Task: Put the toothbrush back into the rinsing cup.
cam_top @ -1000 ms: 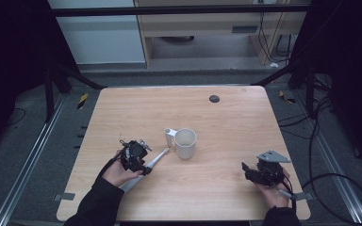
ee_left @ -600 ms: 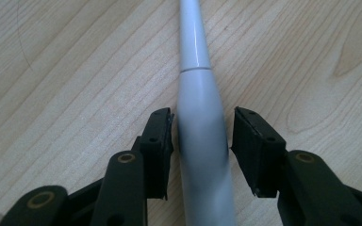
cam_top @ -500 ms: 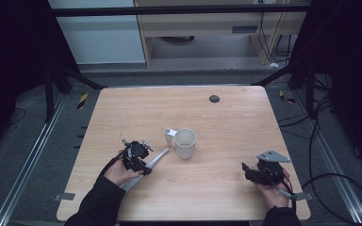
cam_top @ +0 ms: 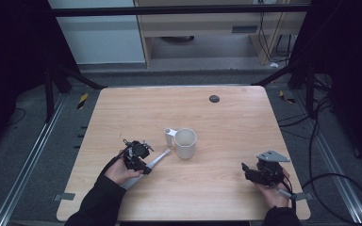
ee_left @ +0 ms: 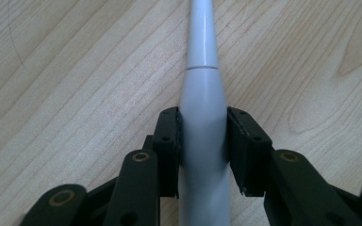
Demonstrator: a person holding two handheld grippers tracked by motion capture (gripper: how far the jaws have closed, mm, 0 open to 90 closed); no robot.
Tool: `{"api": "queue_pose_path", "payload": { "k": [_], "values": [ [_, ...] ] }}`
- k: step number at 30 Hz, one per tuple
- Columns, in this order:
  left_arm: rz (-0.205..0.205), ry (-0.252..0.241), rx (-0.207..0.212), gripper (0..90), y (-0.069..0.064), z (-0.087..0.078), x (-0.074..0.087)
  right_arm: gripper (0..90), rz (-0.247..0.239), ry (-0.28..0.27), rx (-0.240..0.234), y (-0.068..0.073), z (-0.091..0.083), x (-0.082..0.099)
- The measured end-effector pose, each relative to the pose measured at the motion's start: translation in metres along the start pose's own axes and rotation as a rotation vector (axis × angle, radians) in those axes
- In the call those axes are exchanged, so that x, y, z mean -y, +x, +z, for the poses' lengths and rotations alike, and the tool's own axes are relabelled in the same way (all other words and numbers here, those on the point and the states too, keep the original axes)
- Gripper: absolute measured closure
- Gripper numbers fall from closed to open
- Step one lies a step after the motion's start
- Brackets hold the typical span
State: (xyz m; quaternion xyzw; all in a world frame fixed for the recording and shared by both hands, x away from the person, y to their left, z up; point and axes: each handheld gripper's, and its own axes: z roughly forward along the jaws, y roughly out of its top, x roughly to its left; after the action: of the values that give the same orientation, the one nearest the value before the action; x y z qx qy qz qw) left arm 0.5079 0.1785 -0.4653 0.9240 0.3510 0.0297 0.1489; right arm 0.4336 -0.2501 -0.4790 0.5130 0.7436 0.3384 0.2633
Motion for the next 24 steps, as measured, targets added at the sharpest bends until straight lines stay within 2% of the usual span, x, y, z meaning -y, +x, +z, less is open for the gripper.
{"api": "queue_pose_path", "payload": {
  "k": [14, 24],
  "values": [
    [0.005, 0.007, -0.002, 66.5, 0.0, -0.001, -0.001, 29.7, 0.002, 0.006, -0.001, 0.0, 0.0, 0.0],
    [0.005, -0.02, -0.003, 66.7, -0.001, -0.014, 0.002, 29.7, 0.005, 0.009, -0.001, 0.0, 0.0, 0.001]
  ]
}}
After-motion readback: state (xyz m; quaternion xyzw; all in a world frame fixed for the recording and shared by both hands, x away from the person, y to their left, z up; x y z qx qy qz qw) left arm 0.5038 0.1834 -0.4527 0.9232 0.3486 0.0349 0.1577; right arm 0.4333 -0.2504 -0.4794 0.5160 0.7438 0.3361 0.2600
